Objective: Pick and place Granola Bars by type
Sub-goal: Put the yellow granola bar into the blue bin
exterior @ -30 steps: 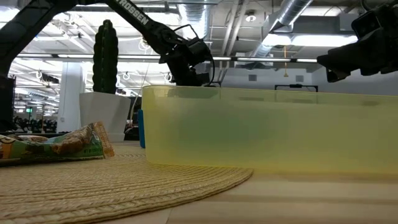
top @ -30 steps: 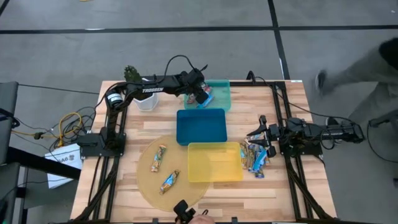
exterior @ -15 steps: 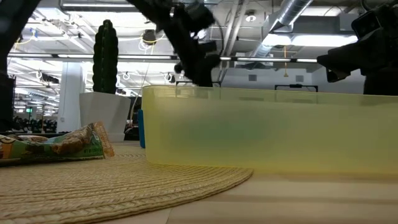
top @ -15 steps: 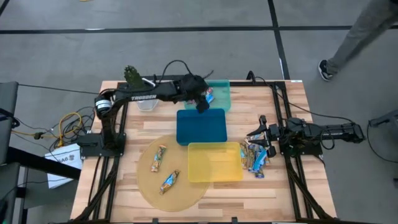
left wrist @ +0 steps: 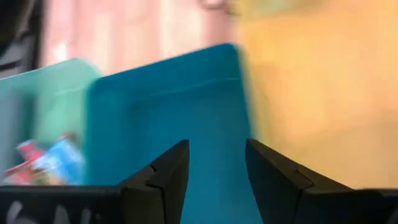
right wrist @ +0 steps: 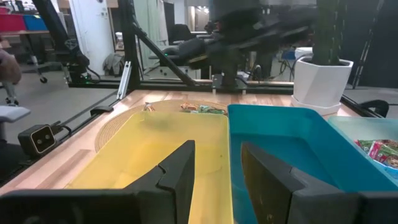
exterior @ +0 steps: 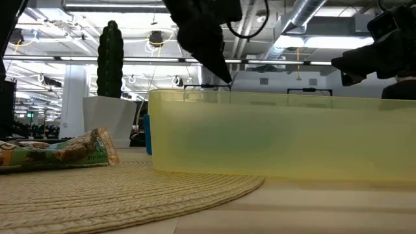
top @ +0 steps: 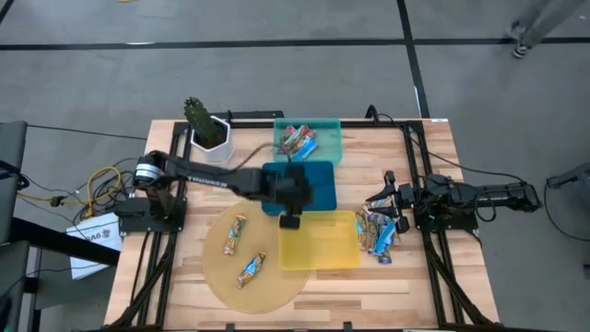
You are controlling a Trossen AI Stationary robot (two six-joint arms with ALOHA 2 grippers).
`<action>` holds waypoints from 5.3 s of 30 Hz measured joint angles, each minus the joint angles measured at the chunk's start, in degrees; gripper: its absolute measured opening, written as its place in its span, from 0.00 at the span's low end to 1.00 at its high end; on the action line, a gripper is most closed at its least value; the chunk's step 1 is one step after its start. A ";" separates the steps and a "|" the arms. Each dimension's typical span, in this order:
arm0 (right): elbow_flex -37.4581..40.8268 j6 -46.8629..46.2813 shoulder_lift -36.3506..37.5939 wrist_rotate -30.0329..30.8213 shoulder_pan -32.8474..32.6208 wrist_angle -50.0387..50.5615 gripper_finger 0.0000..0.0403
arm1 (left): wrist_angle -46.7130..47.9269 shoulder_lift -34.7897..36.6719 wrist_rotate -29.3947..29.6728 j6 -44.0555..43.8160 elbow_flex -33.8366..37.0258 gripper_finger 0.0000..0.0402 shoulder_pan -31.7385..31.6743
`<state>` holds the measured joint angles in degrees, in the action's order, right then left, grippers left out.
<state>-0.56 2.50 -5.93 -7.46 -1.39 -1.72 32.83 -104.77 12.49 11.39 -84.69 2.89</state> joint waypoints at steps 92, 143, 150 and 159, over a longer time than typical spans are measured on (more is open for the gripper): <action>-0.02 -0.02 -0.04 -0.02 -0.01 0.02 0.31 | 13.63 12.84 -2.28 -82.70 35.29 0.56 15.10; 0.00 0.00 -0.02 -0.02 -0.02 0.00 0.31 | -0.63 27.35 -5.64 -57.88 35.29 0.05 14.74; -0.02 0.00 -0.02 0.00 -0.02 0.00 0.31 | -9.93 30.72 -2.90 -48.78 35.29 0.05 14.46; -0.02 0.00 -0.02 0.00 0.00 0.00 0.31 | -25.14 32.94 0.98 -34.57 35.29 0.05 10.37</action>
<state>-0.57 2.50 -5.96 -7.47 -1.39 -1.72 7.68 -71.83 13.47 -23.18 -49.41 13.26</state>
